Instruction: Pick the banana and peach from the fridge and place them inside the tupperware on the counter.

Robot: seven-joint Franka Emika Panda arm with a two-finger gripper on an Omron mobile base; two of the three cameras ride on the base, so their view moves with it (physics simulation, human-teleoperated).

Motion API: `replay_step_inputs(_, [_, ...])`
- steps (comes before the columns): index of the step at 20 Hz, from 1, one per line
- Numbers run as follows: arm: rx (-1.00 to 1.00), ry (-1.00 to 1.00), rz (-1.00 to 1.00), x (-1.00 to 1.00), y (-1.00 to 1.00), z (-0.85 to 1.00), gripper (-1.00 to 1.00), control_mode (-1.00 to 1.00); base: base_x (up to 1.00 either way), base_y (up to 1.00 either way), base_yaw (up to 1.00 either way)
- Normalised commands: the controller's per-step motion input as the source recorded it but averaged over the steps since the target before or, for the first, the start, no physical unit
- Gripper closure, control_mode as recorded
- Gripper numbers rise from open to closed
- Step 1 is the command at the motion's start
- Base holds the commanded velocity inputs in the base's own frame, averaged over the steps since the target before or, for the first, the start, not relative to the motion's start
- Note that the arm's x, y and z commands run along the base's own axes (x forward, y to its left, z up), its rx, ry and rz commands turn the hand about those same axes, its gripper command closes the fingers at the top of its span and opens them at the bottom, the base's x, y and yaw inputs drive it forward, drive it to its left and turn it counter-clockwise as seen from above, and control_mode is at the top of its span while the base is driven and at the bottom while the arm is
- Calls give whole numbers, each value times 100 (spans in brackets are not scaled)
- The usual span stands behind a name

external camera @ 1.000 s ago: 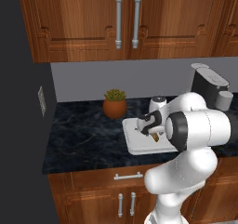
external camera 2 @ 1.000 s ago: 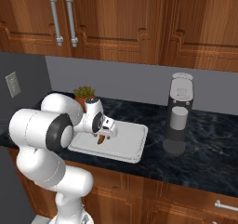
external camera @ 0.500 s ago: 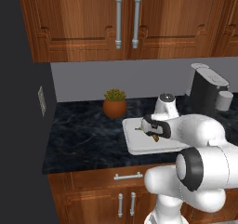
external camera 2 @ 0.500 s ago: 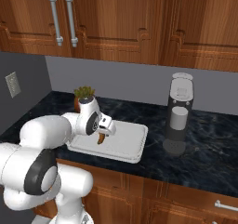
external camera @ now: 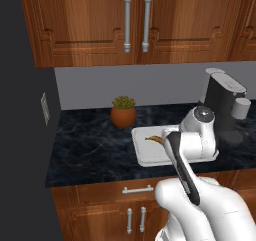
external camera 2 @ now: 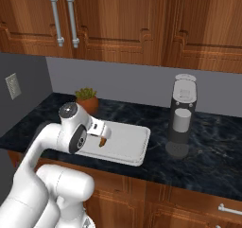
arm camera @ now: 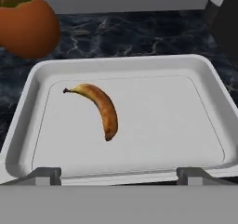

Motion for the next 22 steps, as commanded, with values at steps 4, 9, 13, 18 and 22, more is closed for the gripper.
replay_step_inputs(4, [-1,-24,6,-61,0,100,-100,-100,0,0,0])
replay_step_inputs(9, [0,-16,5,-49,0,100,-100,-100,0,0,0])
replay_step_inputs(13, [0,-9,9,-50,0,88,-100,-100,0,0,0])
replay_step_inputs(18, [-7,-10,6,-72,6,24,-100,-100,0,0,0])
replay_step_inputs(22, [-9,4,0,-74,4,24,-100,-100,0,0,0])
